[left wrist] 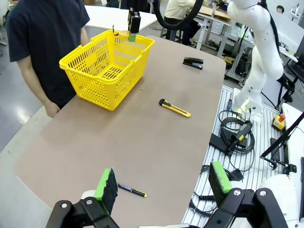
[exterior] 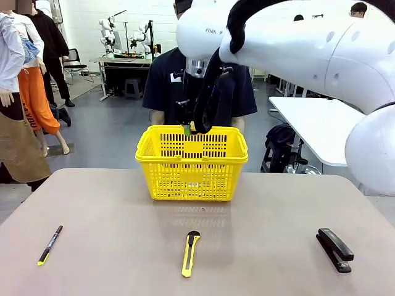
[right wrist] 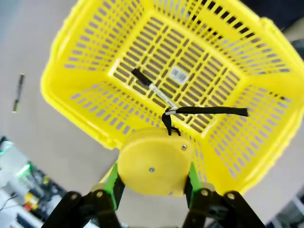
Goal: Place the items the person wants into the basket.
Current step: Pick up the item the person points to and place it in the Market Basket.
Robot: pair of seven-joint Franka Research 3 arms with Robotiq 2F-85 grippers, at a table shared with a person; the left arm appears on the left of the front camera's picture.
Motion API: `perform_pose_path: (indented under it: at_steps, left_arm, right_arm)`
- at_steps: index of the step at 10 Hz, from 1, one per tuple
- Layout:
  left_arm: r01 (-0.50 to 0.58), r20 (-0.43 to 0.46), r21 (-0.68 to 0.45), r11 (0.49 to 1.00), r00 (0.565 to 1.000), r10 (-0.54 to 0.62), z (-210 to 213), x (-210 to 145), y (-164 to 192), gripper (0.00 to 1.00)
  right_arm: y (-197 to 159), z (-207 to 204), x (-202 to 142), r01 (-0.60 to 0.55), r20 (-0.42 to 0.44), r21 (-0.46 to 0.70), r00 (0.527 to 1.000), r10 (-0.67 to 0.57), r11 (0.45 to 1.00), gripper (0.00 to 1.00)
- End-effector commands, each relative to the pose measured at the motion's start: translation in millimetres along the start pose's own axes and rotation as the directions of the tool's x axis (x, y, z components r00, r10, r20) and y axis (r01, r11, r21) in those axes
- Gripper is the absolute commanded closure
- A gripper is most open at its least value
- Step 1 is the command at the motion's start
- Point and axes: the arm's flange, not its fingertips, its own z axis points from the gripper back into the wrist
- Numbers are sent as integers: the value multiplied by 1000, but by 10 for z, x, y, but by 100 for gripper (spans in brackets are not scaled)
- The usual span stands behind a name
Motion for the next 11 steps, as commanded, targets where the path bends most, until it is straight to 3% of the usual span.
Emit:
perform_pose_path:
  at_steps: [1, 6, 11]
  left_arm:
    - [26, 16, -5, 1000, 1000, -26, 18, -9, -2, 0]
    - [26, 16, -5, 1000, 1000, -26, 18, -9, -2, 0]
    - [26, 16, -5, 1000, 1000, -26, 18, -9, -2, 0]
  right_arm:
    - [-14, -114, 128, -27, 14, -44, 1000, 28, 999, 38]
    - [-22, -822, 208, -53, -75, -74, 996, 48, 996, 38]
    - [-89, -1235, 267, -47, -145, -80, 989, 35, 996, 38]
